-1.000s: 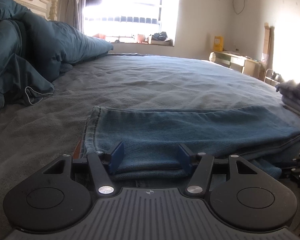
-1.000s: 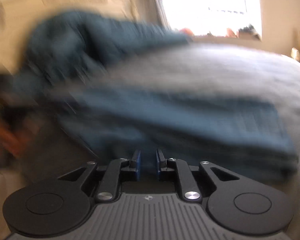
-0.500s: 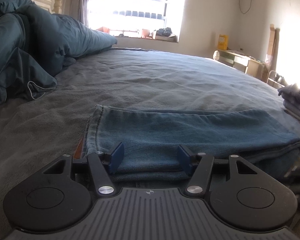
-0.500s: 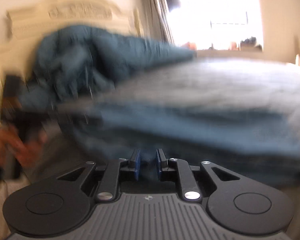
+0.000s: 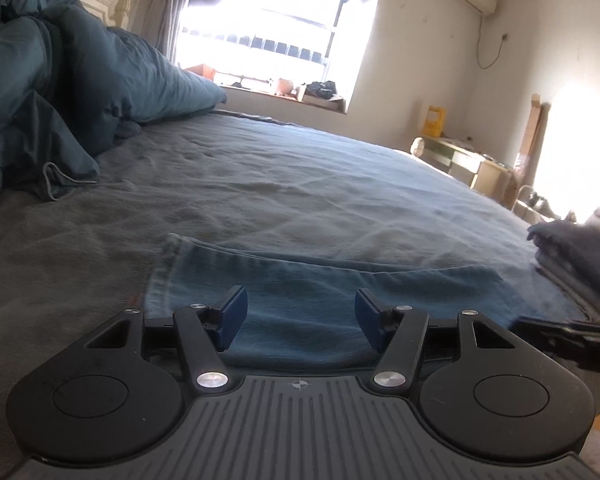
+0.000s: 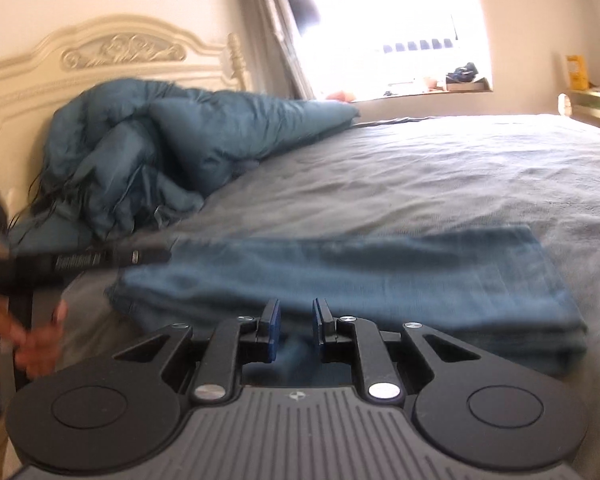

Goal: Fold clothes

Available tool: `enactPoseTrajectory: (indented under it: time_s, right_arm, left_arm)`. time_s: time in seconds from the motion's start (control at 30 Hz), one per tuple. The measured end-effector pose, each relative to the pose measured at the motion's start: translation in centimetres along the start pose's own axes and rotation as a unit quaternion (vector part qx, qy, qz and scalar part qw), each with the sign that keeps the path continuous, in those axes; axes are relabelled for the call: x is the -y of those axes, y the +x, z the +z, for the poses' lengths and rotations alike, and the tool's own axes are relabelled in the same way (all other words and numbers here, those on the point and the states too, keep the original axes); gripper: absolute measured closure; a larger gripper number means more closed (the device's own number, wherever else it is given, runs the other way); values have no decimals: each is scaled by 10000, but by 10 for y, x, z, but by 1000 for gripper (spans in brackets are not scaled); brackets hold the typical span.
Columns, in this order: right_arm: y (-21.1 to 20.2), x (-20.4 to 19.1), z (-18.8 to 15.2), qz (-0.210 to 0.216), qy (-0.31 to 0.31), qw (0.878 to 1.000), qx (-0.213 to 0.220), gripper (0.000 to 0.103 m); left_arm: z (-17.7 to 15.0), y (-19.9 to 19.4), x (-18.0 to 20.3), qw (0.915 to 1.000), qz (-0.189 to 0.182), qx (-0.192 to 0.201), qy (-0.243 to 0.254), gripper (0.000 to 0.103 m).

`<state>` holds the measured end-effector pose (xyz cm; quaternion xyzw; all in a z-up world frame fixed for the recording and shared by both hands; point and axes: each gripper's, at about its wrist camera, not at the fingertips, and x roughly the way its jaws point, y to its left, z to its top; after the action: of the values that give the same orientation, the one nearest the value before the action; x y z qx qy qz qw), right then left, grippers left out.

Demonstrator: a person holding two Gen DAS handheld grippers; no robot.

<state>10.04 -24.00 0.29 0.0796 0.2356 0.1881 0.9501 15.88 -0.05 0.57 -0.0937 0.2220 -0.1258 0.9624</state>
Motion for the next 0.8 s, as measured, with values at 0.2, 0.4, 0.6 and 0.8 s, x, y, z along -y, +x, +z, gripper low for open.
enactPoseTrajectory:
  time_s: [0.2,0.4,0.6,0.8]
  right_arm:
    - [52,-11,-11,-336,-134,9986,-391,85]
    - [60,-16,0,-384,-132,9975,-578,84]
    - [113,-11,53,-689,-153,9962,-509,72]
    - [150,-5,31,-1032,5,9891,-1047,72]
  left_arm:
    - [-7,28,4,9998,37,-165,133,43]
    - [-23,31,1,9983,56,-252,515,43]
    - [-24,29,-2,9989,-4,-166,441,43]
    - [-24,29,-4,9990,-75,-143,418,43]
